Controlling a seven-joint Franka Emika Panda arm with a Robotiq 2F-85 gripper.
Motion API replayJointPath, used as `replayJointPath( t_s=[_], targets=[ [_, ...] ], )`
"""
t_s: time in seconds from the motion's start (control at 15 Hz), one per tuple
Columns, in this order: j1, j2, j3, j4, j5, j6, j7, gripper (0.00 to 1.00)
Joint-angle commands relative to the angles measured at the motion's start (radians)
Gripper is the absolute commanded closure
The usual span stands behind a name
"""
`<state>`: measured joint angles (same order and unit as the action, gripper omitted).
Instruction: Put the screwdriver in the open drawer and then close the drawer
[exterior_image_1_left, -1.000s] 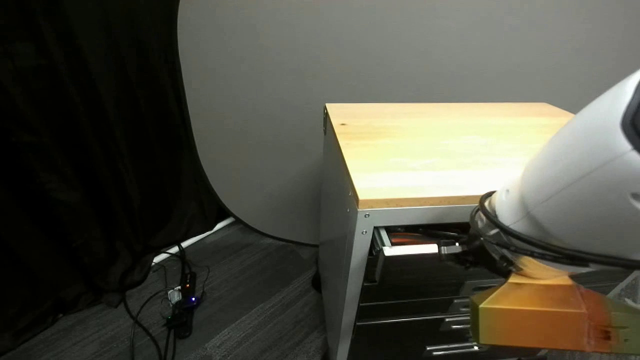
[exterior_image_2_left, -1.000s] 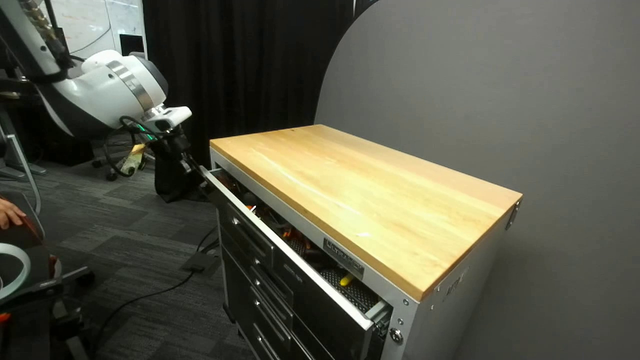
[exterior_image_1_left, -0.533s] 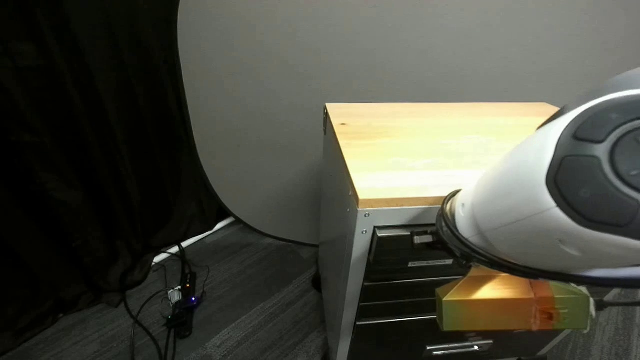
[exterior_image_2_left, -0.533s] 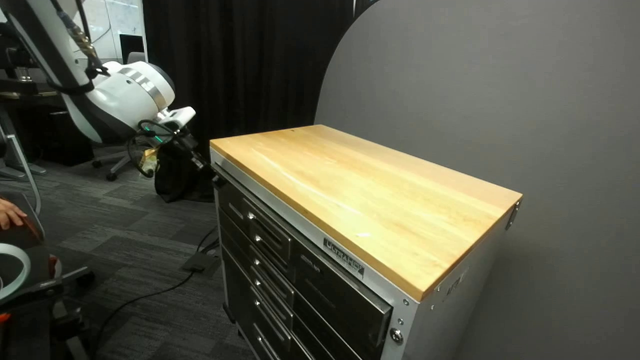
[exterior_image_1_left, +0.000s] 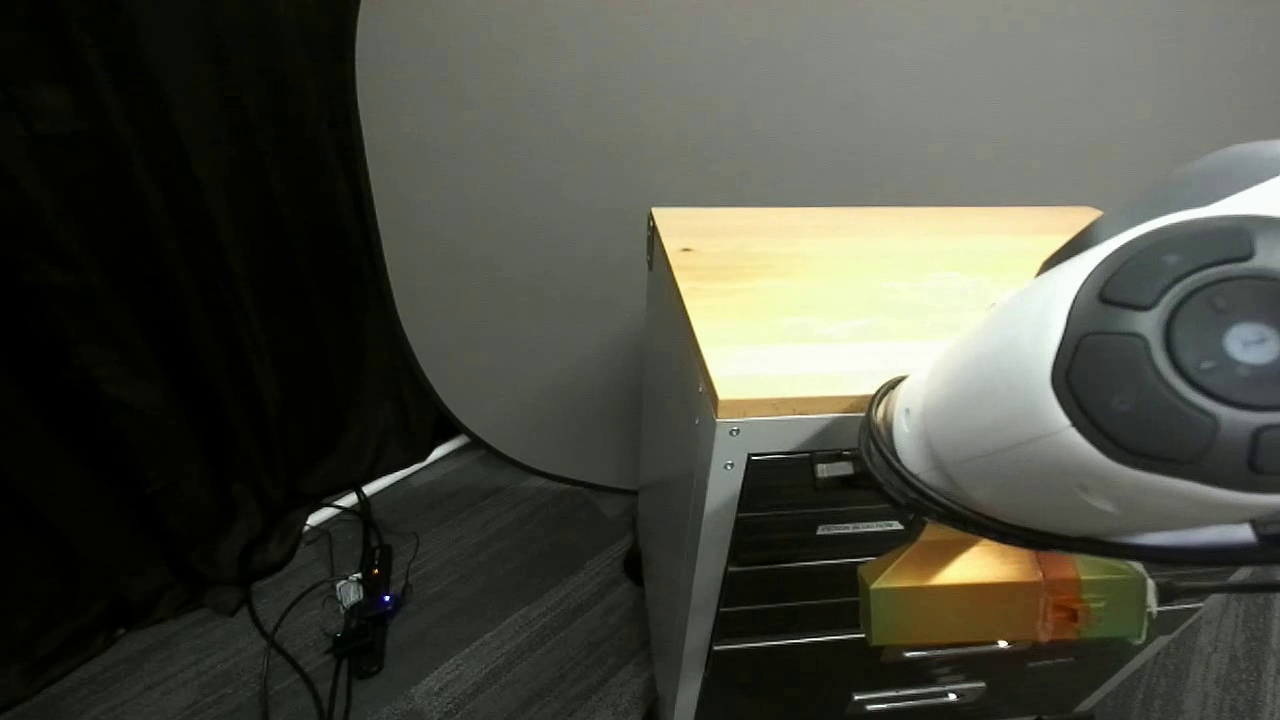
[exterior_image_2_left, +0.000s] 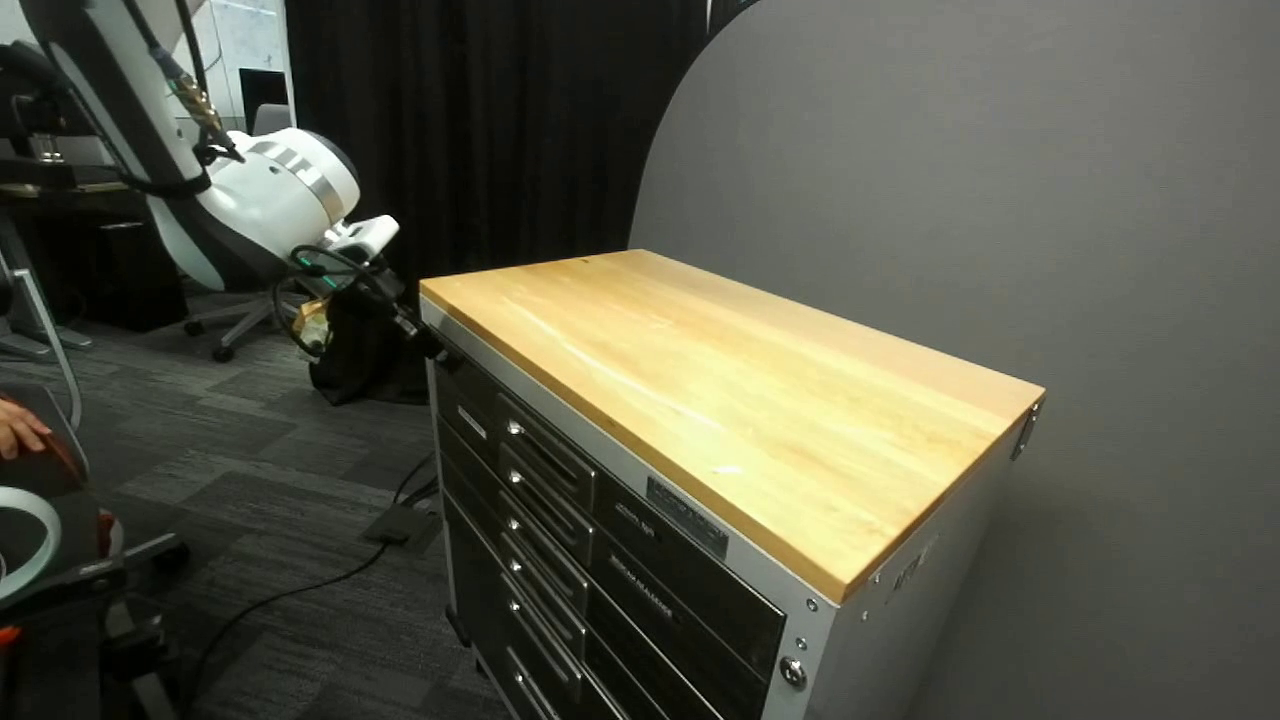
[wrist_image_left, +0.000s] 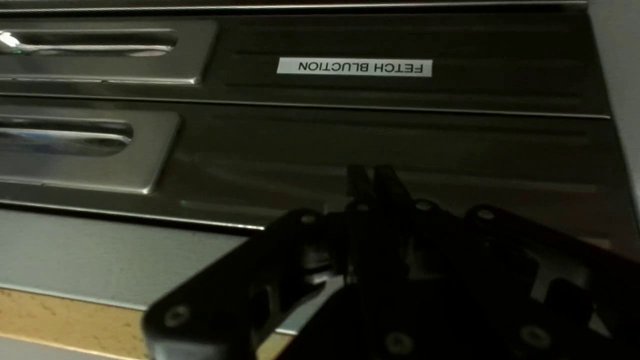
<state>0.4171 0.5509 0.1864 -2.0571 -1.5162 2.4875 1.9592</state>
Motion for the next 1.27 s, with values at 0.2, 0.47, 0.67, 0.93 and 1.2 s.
replayJointPath(
  t_s=[0.2, 0.47, 0.67, 0.93, 1.2],
  targets=[
    [-0.264, -0.190, 0.208, -0.199, 0.404, 0.218, -0.468, 0.34],
    [-0.533, -0.222, 0.520, -0.280, 0.730, 0.228, -0.787, 0.04],
    [-0.724, -0.185, 0.767, -0.278, 0.965, 0.194, -1.023, 0.00],
    [-0.990, -0.186, 1.084, -0.226, 1.302, -0.008, -1.311, 0.00],
    [-0.867, -0.297, 0.955, -0.239, 1.467, 0.039, -1.417, 0.00]
  ],
)
